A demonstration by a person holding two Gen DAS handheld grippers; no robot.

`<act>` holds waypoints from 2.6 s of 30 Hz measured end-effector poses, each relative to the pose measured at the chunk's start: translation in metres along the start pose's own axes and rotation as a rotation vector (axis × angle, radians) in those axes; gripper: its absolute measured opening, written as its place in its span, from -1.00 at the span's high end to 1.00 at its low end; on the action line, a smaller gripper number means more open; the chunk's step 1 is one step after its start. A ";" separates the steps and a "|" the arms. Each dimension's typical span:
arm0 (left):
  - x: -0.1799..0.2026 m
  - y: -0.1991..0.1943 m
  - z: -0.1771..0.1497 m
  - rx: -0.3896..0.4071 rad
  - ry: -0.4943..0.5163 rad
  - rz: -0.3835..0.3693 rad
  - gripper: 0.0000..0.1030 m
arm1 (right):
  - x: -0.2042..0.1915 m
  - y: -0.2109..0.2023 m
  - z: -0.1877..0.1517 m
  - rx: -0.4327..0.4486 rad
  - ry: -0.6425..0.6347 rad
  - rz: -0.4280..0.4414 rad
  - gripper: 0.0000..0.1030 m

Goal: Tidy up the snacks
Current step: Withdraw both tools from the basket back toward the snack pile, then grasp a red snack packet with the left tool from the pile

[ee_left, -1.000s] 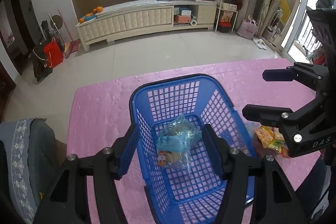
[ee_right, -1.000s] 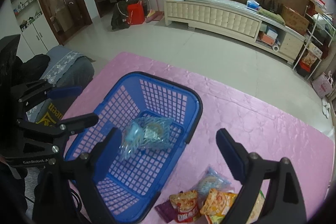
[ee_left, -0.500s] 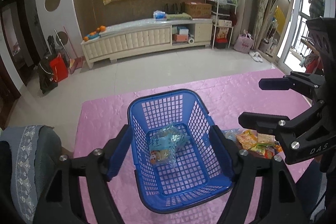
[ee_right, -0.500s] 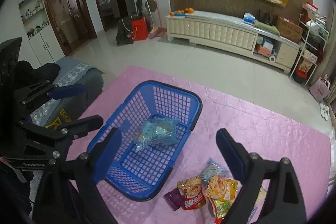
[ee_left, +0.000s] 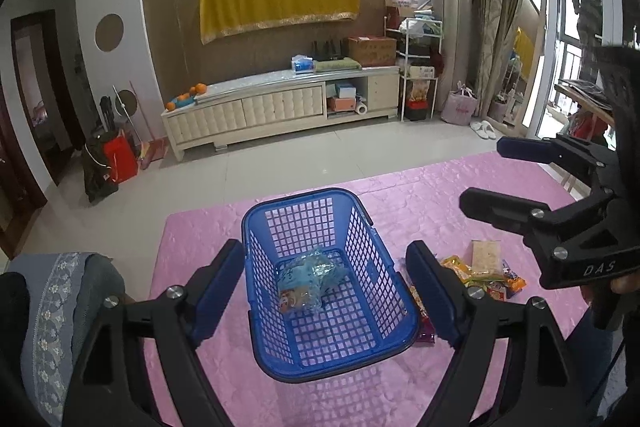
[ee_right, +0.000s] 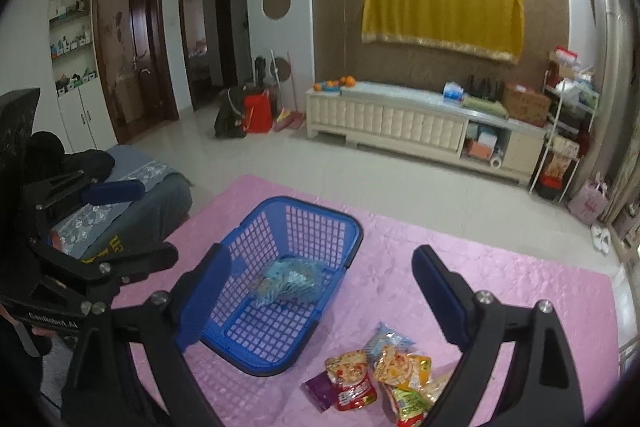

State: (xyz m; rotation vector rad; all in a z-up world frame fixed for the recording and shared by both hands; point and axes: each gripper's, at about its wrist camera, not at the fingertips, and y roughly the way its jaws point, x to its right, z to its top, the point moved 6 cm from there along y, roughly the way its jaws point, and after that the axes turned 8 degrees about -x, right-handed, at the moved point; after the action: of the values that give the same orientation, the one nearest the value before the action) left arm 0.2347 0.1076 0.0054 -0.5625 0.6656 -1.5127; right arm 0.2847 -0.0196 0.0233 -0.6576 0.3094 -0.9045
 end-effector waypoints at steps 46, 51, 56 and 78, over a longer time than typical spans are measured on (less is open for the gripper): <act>0.189 0.103 -0.063 -0.286 0.030 -0.261 -1.00 | 0.154 -0.029 -0.188 -0.323 0.214 -0.167 -1.00; 0.205 0.123 -0.076 -0.342 0.000 -0.288 -0.91 | 0.166 -0.023 -0.210 -0.340 0.240 -0.181 -0.99; 0.219 0.147 -0.085 -0.420 -0.031 -0.326 -0.59 | 0.176 -0.018 -0.226 -0.357 0.258 -0.196 -0.99; 0.226 0.241 -0.087 -0.591 -0.163 -0.310 0.41 | 0.216 0.007 -0.249 -0.372 0.373 -0.152 -1.00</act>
State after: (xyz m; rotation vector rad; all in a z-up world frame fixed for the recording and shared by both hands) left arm 0.3328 -0.1130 -0.2372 -1.2726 0.9338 -1.5254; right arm 0.2901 -0.2881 -0.1668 -0.8611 0.7832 -1.1284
